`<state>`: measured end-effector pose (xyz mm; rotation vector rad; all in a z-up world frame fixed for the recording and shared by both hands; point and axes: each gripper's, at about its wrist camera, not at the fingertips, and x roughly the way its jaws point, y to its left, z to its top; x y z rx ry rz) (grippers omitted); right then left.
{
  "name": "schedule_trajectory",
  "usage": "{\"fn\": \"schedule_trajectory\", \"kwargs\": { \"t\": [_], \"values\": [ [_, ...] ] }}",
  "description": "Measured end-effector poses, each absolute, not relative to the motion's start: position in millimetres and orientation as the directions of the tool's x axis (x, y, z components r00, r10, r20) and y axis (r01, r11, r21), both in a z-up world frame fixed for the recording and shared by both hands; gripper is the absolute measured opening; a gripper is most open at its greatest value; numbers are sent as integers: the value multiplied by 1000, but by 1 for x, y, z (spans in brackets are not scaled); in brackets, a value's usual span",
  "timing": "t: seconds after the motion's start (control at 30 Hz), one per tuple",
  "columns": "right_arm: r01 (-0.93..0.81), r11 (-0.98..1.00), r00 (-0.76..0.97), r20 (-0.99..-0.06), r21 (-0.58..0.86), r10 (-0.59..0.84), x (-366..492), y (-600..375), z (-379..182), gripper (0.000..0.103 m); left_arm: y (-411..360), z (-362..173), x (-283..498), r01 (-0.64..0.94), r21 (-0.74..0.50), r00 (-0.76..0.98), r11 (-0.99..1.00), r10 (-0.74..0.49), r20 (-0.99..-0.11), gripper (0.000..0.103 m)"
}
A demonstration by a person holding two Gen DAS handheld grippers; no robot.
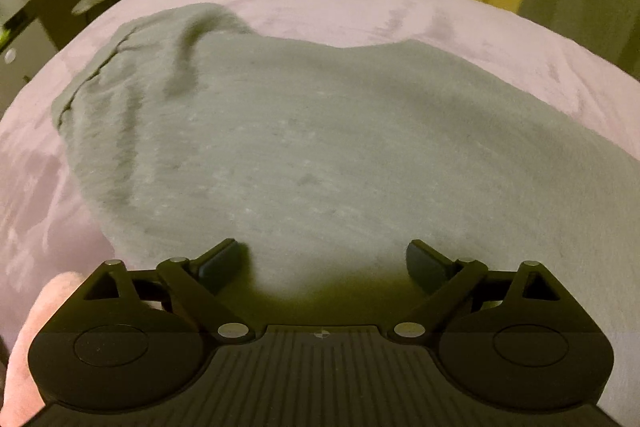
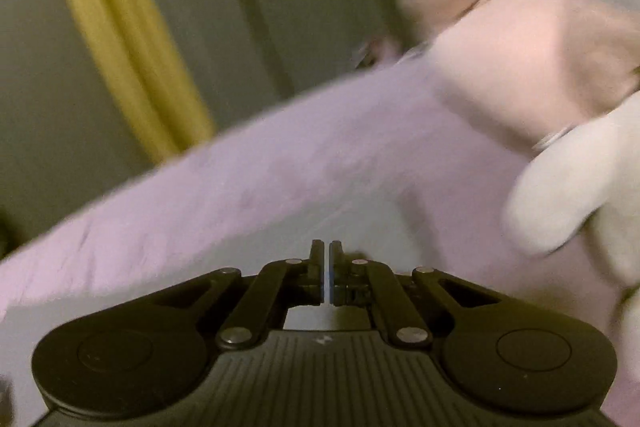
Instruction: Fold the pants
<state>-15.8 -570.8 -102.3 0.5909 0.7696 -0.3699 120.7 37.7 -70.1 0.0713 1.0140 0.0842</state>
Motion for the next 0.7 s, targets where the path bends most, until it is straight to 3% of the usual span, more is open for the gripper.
{"fn": "schedule_trajectory", "kwargs": {
  "t": [0.07, 0.13, 0.2, 0.23, 0.27, 0.33, 0.43, 0.57, 0.7],
  "values": [
    [569, 789, 580, -793, 232, -185, -5, -575, -119, 0, 36, -69, 118, -28, 119, 524, 993, 115, -844, 95],
    [636, 762, 547, -769, 125, -331, -7, -577, -114, 0, 43, -67, 117, -39, 123, 528, 992, 125, -840, 95],
    [685, 714, 555, -741, 147, -379, -15, -576, -97, 2, 51, -63, 115, -54, 105, 536, 993, 117, -836, 95],
    [716, 684, 543, -726, 139, -421, -23, -573, -90, 16, 55, -63, 115, -56, 90, 539, 994, 106, -835, 95],
    [741, 656, 539, -710, 143, -454, -35, -570, -82, 39, 59, -64, 115, -60, 76, 538, 995, 96, -838, 95],
    [765, 608, 553, -699, 210, -454, -61, -570, -76, 64, 61, -68, 116, -70, 62, 527, 996, 89, -845, 95],
    [767, 544, 587, -714, 341, -381, -107, -565, -80, 64, 56, -72, 117, -51, 90, 535, 995, 103, -839, 96],
    [831, 423, 519, -776, 361, -359, -143, -562, -97, 70, 49, -73, 113, -7, 116, 556, 993, 101, -825, 96],
    [819, 300, 562, -788, 488, -251, -168, -559, -126, 70, 49, -70, 109, 3, 88, 550, 996, 72, -832, 96]
  ]
}}
